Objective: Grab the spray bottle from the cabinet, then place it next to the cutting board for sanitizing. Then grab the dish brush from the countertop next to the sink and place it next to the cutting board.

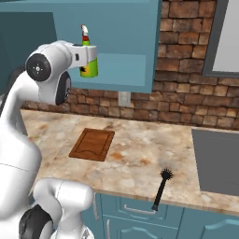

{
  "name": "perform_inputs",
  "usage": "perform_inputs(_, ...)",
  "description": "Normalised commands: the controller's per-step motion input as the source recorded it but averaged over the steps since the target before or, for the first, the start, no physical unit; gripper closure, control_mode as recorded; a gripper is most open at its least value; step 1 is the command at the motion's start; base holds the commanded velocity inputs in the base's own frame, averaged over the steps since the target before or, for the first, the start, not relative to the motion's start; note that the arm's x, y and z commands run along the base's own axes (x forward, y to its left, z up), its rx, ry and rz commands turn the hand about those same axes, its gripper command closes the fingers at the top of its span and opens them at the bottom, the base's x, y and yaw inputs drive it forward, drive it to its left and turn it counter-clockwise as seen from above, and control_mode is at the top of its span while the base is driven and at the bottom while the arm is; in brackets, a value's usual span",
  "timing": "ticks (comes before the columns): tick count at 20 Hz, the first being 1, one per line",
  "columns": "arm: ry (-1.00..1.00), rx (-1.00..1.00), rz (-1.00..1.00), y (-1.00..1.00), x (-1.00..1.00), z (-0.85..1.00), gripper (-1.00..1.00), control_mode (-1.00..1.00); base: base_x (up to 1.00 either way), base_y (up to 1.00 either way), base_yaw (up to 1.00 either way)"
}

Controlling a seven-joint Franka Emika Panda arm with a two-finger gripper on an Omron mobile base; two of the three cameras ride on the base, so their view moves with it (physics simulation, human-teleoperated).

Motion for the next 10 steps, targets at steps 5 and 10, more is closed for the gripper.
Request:
perform_inputs(5,0.02,0.00,0.00,0.00,0.43,0.00,-1.00,-1.00,0.00,0.00,0.00)
perform_inputs(10,0.01,0.00,0.00,0.00,0.45,0.00,-1.00,-1.00,0.00,0.00,0.00)
